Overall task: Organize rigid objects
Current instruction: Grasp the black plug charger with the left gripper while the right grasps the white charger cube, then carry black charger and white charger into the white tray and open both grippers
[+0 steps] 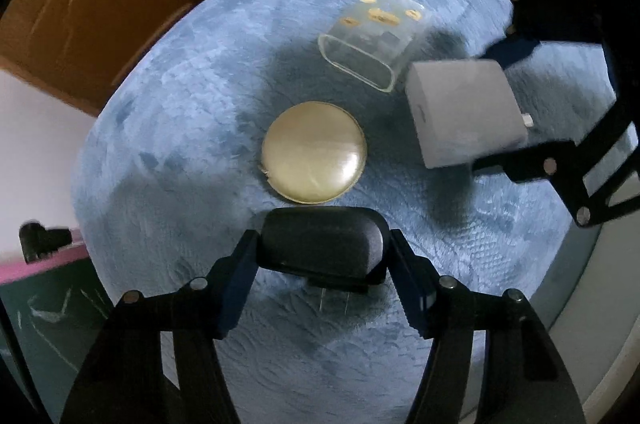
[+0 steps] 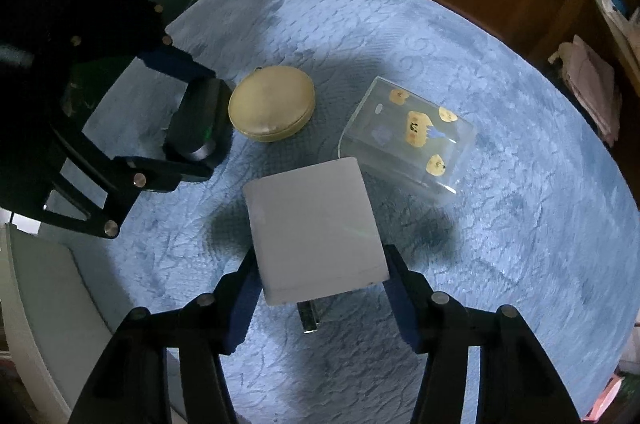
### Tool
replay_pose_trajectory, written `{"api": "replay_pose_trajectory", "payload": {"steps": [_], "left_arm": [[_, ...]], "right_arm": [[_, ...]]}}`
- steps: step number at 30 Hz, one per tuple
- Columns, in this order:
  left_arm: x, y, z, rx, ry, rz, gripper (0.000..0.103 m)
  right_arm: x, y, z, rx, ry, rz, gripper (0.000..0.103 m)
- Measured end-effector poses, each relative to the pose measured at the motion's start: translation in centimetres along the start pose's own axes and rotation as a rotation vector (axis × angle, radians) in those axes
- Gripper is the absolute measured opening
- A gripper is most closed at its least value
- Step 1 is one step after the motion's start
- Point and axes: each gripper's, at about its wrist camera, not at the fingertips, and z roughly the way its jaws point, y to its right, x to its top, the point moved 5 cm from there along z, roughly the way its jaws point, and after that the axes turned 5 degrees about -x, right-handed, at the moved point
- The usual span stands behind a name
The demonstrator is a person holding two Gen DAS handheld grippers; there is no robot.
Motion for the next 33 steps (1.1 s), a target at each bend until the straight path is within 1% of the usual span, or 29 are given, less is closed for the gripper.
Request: {"api": "replay_pose_trajectory", "payload": {"steps": [4,8,12,16,20,21,25,28,29,33], "left_arm": [[-0.2,-0.9,-1.6,-0.008,0.027,-0.079,0.067],[-0.9,-1.1,-3.7,-0.002,0.047,-0.136,0.067],[-2.0,-0.7,-6.6,0.009,0.065,-0.188,0.067],[-2.2,0.4,-10.1,0.006,0.112,-0.229,0.067],[-4.0,2.4,-14.5,0.002,0.161,-0.263,0.067],[-3.6,2.6,-14.4,-0.002,0.168,-0.271,0.067],[-5.1,4.8,-16.7,-0.026,0.193,-0.307,0.067],[-6.7,6.8,-17.6,-0.041,0.189,-0.323,0.067],[-7.5,7.7,-17.8,-0.056,0.181,-0.332,0.067],[-10.0,10.4,-17.8,-0.101,0.155,-0.343,0.067]], "right_arm": [[-0.5,0.0,-0.4,0.002,0.003,0.02,0.058],[-1.0,0.5,-1.8,0.006,0.019,0.063,0.058],[-1.5,0.5,-4.4,0.01,0.061,0.118,0.056],[-1.6,0.5,-7.2,0.009,0.11,0.161,0.056],[-2.4,-0.4,-10.9,0.014,0.154,0.211,0.056],[-2.7,-0.5,-11.8,0.017,0.165,0.222,0.056],[-4.0,-1.9,-16.2,0.011,0.22,0.241,0.056],[-5.7,-3.4,-19.9,0.013,0.269,0.242,0.056],[-6.3,-4.0,-20.9,0.01,0.283,0.24,0.056],[-9.0,-6.3,-23.3,0.02,0.305,0.245,0.056]]}}
